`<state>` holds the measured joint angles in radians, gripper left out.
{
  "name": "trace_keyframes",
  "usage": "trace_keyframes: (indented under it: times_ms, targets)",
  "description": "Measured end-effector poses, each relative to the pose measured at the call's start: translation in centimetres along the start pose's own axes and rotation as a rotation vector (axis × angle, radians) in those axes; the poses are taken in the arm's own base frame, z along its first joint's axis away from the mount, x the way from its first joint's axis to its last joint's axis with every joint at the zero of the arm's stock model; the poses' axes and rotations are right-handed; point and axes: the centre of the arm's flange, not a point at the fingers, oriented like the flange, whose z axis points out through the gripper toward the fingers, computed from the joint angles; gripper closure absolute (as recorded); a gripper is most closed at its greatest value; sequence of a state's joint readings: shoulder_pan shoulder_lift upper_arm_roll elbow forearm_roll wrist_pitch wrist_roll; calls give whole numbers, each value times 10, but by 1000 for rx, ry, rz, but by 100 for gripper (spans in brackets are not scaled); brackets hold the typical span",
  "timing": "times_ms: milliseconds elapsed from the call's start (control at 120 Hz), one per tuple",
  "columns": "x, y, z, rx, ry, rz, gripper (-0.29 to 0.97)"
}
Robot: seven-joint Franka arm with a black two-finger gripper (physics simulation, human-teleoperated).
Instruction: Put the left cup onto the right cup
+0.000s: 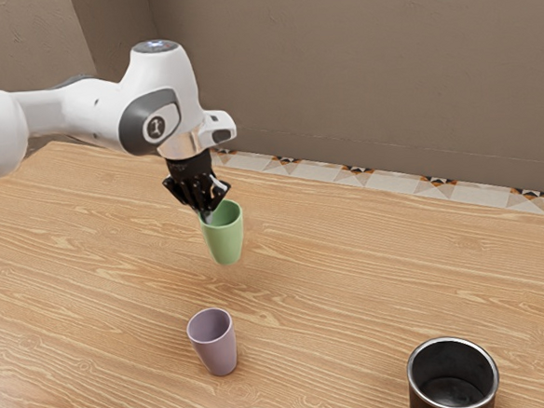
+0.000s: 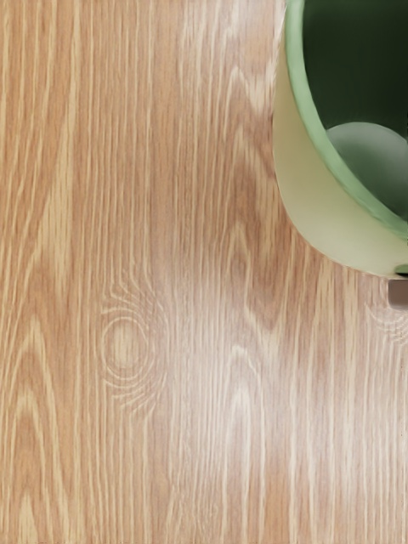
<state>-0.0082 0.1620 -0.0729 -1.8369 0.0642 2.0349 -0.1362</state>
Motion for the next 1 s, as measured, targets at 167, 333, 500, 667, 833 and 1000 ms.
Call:
trace_keyframes:
  times_ms: [167, 333, 500, 667, 833, 1000]
  targets:
    - [-50, 3, -14, -31, -36, -68, 79]
    - [-88, 10, -12, -36, -65, -121, 79]
    - [-104, 16, -1, -39, -75, -168, 79]
    - [-111, 23, 3, -39, -69, -200, 79]
    - [-119, 23, 4, -42, -65, -242, 79]
    - [-128, 24, 6, -47, -71, -276, 79]
